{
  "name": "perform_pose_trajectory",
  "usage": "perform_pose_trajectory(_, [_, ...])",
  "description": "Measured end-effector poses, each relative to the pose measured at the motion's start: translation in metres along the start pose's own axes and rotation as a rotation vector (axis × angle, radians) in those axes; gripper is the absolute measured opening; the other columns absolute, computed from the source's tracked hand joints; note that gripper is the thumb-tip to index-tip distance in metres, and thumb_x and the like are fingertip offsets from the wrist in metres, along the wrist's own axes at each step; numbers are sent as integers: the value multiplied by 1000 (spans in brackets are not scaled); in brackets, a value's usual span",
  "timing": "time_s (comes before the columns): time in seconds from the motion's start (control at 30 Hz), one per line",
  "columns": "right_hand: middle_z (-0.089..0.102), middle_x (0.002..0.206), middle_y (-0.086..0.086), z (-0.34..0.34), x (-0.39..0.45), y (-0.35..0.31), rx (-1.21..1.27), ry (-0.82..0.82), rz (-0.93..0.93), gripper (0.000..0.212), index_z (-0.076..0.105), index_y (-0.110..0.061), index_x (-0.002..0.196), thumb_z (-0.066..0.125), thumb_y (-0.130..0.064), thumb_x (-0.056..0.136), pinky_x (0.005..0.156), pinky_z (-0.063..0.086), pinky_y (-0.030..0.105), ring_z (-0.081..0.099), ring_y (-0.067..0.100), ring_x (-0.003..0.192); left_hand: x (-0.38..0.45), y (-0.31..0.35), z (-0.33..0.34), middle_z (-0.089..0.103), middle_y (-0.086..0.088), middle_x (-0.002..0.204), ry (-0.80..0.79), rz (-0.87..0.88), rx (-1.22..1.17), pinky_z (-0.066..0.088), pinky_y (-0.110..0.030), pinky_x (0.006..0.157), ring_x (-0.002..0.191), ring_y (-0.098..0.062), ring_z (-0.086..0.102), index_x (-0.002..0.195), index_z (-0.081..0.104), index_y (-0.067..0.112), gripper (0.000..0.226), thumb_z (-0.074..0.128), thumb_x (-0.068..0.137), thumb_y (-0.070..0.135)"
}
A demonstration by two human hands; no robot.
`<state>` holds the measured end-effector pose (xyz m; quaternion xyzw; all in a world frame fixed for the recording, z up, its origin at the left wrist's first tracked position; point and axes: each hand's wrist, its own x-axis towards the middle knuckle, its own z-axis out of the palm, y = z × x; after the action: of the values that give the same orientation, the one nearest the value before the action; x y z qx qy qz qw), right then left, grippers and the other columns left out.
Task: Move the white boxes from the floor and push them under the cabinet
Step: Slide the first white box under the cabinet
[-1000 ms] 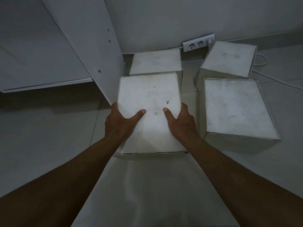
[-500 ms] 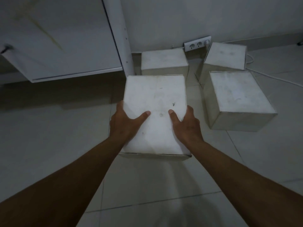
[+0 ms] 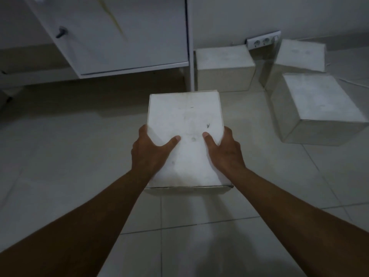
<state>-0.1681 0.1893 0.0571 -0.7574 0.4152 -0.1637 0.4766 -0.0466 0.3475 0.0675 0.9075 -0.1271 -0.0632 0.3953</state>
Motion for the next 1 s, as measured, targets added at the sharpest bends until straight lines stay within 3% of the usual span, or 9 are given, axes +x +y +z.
perform_pose_trajectory(0.13, [56, 128, 6, 39, -4, -8, -25, -85, -12, 65, 34, -26, 139, 51, -63, 89, 93, 46, 37, 55, 28, 113, 9, -33, -24, 52, -3, 136, 45, -52, 26, 45, -42, 94, 119, -29, 53, 142, 31, 25, 106, 70, 59, 78])
perform_pose_trajectory(0.3, [58, 125, 3, 77, -5, -6, -20, -174, -31, 59, 36, -26, 138, 52, -58, 91, 80, 39, 27, 52, 18, 95, 8, -70, -30, 51, -8, 135, 80, -123, 56, 45, -45, 96, 120, -33, 52, 143, 29, 22, 105, 71, 63, 74])
perform_pose_trajectory(0.47, [58, 127, 7, 100, -5, 17, -35, -193, -2, 61, 35, -23, 139, 53, -57, 91, 85, 43, 30, 57, 27, 109, 10, -96, -16, 49, -9, 139, 32, -174, 77, 43, -44, 97, 123, -34, 50, 145, 27, 22, 107, 70, 63, 75])
perform_pose_trajectory(0.73, [57, 127, 9, 102, 1, 36, -79, -164, 16, 64, 33, -21, 139, 55, -57, 90, 85, 43, 30, 57, 29, 110, 16, -108, 5, 51, -4, 137, -23, -178, 71, 40, -37, 94, 121, -30, 51, 143, 29, 25, 105, 68, 61, 78])
perform_pose_trajectory(0.8, [55, 133, 9, 102, 1, 36, -73, -177, 15, 68, 30, -20, 142, 54, -57, 91, 87, 41, 28, 55, 29, 115, 18, -106, 4, 47, -5, 141, -62, -173, 69, 40, -39, 99, 125, -30, 49, 145, 26, 22, 105, 68, 64, 76])
perform_pose_trajectory(0.87, [37, 151, 10, 100, 1, 36, -125, -195, -15, 78, 19, -17, 150, 52, -57, 92, 104, 37, 35, 40, 28, 134, 18, -103, 2, 34, -8, 151, -106, -127, 107, 38, -45, 107, 134, -31, 40, 149, 21, 16, 107, 67, 70, 72])
perform_pose_trajectory(0.9, [22, 159, 9, 99, 1, 35, -209, -193, -71, 83, 12, -17, 153, 50, -57, 93, 113, 28, 38, 26, 26, 143, 17, -102, 0, 23, -10, 157, -129, -79, 169, 34, -48, 110, 139, -32, 33, 152, 16, 16, 108, 64, 72, 71])
perform_pose_trajectory(0.93, [10, 162, 7, 97, 0, 33, -304, -171, -167, 83, 7, -17, 154, 47, -57, 94, 118, 19, 40, 14, 23, 147, 14, -100, -4, 13, -9, 161, -150, -1, 263, 29, -49, 113, 144, -32, 24, 154, 11, 17, 107, 60, 76, 72])
perform_pose_trajectory(1.0, [8, 163, 5, 91, -7, 30, -402, -139, -452, 78, 12, -16, 155, 46, -53, 96, 120, 13, 39, 7, 19, 148, 8, -96, -15, 4, -7, 163, -212, 267, 451, 18, -51, 118, 149, -26, 9, 155, 9, 20, 101, 46, 81, 77])
